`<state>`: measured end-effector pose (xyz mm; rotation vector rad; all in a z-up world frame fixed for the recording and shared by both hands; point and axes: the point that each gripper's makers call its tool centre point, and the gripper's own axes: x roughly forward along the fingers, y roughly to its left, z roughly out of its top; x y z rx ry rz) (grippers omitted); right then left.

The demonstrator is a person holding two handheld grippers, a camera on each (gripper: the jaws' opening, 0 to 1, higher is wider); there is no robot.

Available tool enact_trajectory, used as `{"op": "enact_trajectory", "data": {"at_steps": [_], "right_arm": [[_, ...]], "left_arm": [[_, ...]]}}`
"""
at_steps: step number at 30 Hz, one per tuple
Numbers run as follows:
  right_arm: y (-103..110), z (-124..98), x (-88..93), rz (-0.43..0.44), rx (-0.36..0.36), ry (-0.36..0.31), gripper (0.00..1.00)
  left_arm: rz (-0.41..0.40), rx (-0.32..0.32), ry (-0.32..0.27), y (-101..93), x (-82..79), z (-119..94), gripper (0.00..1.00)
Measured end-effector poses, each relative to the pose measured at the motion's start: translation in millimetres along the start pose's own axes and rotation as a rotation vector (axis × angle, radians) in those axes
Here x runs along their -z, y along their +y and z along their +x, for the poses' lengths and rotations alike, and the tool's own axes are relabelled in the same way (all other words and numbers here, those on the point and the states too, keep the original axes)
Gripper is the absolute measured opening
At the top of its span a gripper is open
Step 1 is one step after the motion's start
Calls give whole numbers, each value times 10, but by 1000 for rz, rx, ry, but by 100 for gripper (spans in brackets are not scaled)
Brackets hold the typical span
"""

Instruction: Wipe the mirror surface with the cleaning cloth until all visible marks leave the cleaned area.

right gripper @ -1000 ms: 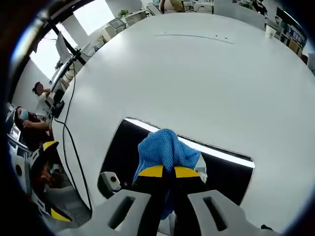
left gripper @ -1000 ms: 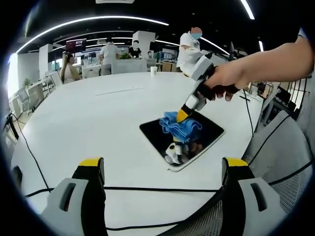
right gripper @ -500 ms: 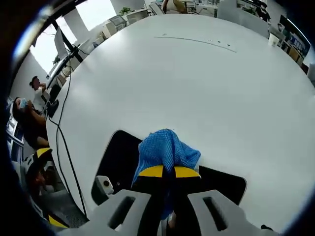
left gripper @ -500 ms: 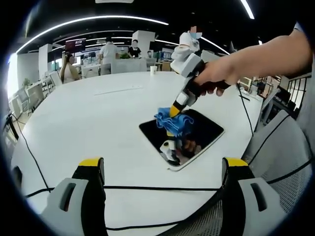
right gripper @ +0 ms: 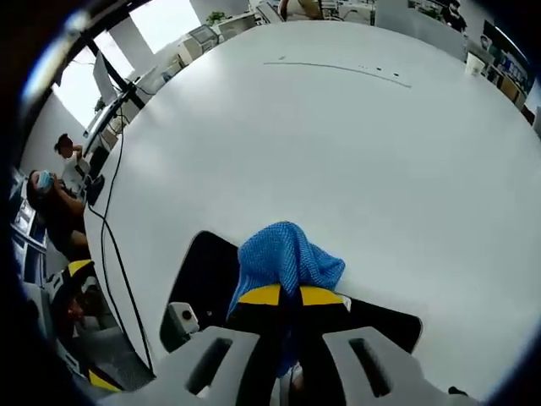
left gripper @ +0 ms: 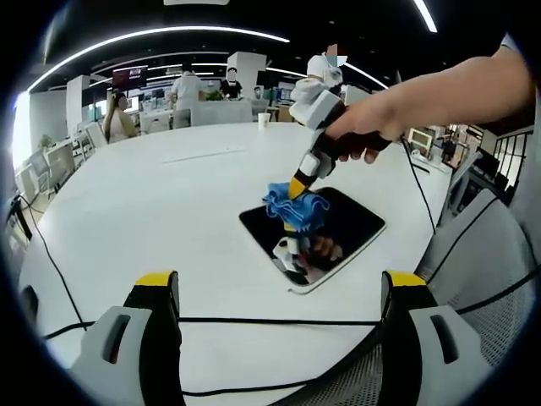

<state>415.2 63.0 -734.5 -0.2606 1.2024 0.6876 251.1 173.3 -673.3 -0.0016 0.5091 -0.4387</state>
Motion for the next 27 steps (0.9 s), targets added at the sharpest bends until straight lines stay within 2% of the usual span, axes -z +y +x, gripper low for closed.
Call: {"op": "enact_trajectory", "data": {"at_steps": [6, 11, 17, 27], "right_arm": [[-18, 33, -19, -19, -9, 0, 0], [-31, 44, -25, 1, -15, -6, 0], [-52, -8, 23, -36, 2, -10, 0], [-206, -33, 60, 11, 1, -26, 0]], "left_arm": [[0, -1, -1, 5, 0, -1, 99], [1, -3, -1, 9, -1, -2, 99], [2, -3, -1, 5, -3, 0, 99], [1, -6, 0, 4, -6, -4, 99]]}}
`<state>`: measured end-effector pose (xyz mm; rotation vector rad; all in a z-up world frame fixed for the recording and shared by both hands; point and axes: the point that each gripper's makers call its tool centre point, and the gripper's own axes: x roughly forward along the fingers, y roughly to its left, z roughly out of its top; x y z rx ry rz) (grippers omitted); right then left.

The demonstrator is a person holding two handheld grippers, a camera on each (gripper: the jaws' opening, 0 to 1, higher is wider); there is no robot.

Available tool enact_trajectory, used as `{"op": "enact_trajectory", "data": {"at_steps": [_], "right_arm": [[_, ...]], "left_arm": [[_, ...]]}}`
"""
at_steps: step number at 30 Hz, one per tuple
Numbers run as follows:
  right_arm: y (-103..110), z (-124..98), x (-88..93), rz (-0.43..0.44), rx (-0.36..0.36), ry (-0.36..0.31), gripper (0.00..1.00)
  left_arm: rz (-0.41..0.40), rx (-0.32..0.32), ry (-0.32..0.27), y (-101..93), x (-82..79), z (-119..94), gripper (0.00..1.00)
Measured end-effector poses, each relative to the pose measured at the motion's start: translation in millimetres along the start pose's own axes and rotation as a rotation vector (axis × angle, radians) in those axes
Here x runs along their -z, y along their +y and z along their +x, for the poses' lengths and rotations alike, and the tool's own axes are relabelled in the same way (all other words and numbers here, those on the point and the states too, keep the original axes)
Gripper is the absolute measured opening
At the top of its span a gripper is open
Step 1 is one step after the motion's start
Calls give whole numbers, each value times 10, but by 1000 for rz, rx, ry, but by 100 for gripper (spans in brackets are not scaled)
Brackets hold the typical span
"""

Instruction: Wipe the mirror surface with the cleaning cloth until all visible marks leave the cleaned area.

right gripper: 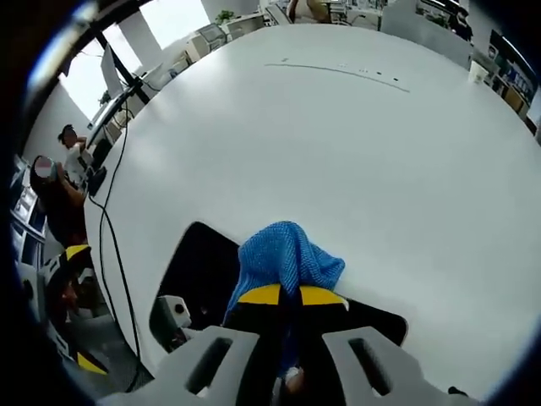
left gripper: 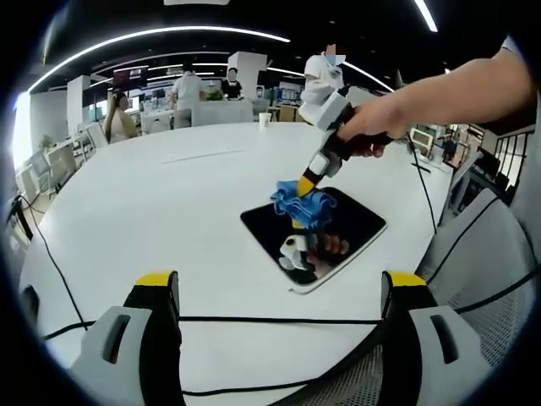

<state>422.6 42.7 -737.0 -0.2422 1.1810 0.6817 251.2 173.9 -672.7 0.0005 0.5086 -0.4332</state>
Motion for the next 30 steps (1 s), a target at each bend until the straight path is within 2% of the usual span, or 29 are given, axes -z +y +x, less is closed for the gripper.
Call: {"op": "enact_trajectory", "data": {"at_steps": [17, 30], "right_arm": [[-199, -71, 70, 27, 28, -4, 0], [-243, -98, 91, 30, 55, -8, 0]], "left_arm": [[6, 4, 7, -10, 12, 2, 99], [4, -2, 2, 2, 2, -3, 99]]}}
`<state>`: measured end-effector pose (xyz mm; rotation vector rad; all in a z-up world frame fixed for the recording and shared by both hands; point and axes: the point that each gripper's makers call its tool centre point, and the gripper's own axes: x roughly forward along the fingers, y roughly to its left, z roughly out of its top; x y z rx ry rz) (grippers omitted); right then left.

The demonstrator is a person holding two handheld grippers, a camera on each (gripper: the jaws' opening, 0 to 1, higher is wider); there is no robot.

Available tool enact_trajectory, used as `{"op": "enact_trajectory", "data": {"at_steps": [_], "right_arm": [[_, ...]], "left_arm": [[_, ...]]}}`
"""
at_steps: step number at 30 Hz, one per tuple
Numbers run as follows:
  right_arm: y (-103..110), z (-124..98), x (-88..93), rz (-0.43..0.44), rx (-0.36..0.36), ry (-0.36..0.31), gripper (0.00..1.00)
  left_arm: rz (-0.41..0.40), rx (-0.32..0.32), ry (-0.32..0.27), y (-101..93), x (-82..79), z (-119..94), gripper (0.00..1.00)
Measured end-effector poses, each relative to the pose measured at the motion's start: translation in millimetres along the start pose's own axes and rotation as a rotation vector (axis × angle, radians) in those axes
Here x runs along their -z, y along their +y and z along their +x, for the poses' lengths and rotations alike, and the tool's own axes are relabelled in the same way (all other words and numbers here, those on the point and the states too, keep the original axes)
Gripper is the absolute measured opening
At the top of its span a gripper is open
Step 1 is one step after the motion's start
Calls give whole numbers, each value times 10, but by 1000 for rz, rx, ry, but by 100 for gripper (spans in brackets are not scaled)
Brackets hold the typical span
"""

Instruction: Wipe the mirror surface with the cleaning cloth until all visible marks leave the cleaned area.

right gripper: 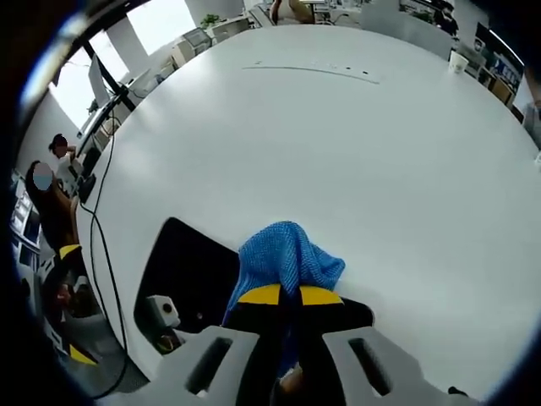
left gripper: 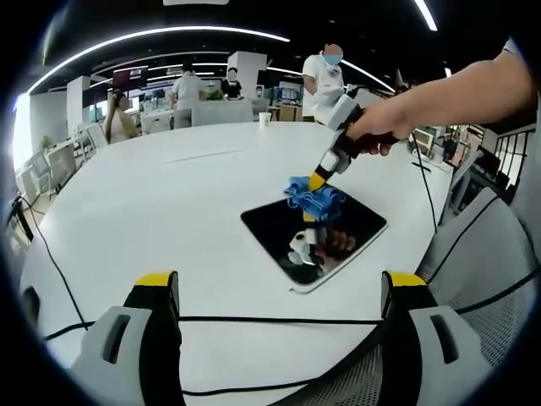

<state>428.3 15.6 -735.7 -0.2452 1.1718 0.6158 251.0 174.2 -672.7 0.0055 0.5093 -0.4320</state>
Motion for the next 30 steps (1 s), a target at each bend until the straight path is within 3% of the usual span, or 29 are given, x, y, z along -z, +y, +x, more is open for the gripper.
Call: {"op": "enact_trajectory", "data": {"at_steps": [9, 30], "right_arm": [[3, 0, 41, 27, 14, 2, 0], [155, -99, 378, 34, 10, -17, 0]], "left_arm": [[2, -17, -3, 29, -6, -10, 99], [10, -17, -4, 20, -8, -13, 99]]}}
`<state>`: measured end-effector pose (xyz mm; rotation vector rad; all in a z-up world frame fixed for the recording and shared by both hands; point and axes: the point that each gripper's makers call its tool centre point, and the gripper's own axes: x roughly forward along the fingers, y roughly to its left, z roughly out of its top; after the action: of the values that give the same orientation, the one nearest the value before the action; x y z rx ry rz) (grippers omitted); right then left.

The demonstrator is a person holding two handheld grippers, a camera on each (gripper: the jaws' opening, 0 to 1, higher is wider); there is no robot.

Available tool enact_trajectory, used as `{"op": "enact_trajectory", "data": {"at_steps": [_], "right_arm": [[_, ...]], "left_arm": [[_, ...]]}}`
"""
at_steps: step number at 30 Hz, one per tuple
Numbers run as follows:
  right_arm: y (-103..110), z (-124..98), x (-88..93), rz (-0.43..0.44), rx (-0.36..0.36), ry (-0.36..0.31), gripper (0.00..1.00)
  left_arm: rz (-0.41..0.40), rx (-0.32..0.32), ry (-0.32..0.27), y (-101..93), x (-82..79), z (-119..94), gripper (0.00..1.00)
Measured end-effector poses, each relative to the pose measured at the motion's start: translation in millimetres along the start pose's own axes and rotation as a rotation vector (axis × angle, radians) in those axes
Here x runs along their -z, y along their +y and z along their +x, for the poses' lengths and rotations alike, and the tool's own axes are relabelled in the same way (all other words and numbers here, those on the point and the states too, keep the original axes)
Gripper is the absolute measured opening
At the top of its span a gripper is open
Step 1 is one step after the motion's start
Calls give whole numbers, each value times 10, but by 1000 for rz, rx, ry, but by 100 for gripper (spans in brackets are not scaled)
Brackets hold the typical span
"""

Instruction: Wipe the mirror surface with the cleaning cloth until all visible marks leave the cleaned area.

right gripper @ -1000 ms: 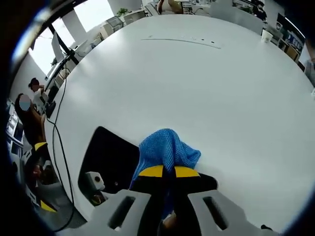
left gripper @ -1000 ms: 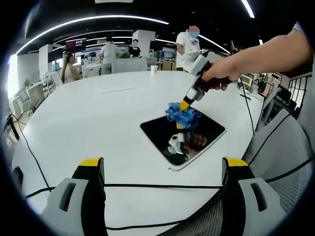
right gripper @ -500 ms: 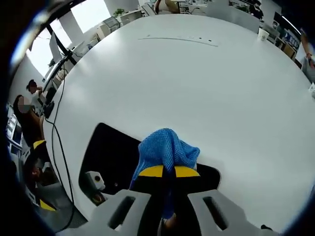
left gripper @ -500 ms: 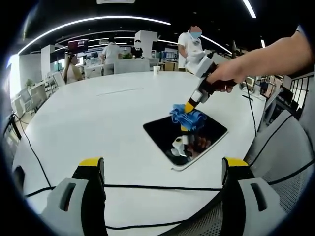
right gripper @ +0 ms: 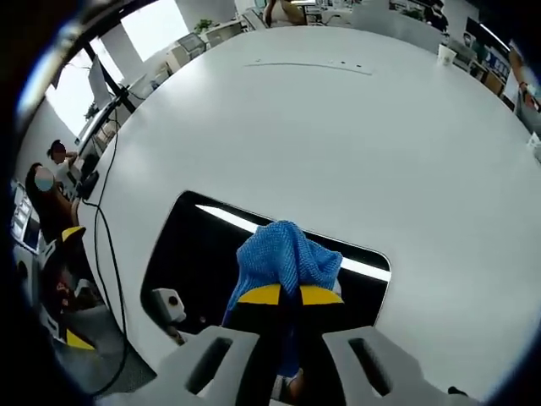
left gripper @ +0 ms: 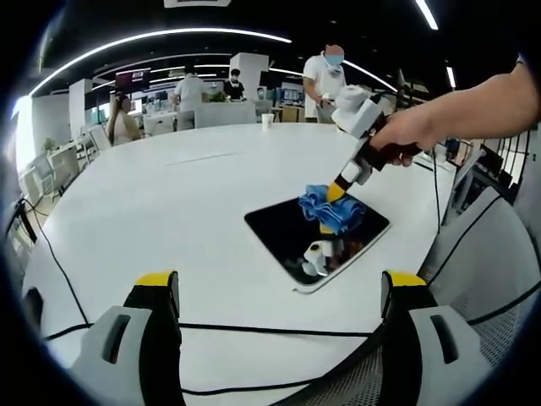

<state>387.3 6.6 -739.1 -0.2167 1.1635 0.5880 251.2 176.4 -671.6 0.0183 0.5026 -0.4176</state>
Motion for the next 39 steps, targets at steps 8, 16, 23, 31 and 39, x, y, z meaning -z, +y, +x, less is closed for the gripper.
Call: {"op": "enact_trajectory", "data": {"at_steps": [8, 16, 23, 31, 39], "right_arm": [[53, -54, 127, 2, -7, -14, 0], [114, -119, 265, 0, -9, -28, 0], [151, -163, 380, 25, -15, -51, 0], [201, -194, 486, 40, -17, -61, 0], [241, -227, 586, 64, -19, -79, 0]], "left_arm": [[2, -2, 0, -2, 0, -6, 99], [-1, -7, -2, 7, -1, -9, 99], [-4, -10, -5, 12, -8, -14, 99], [-6, -12, -7, 17, -10, -13, 99], [-10, -16, -7, 27, -10, -16, 99]]}}
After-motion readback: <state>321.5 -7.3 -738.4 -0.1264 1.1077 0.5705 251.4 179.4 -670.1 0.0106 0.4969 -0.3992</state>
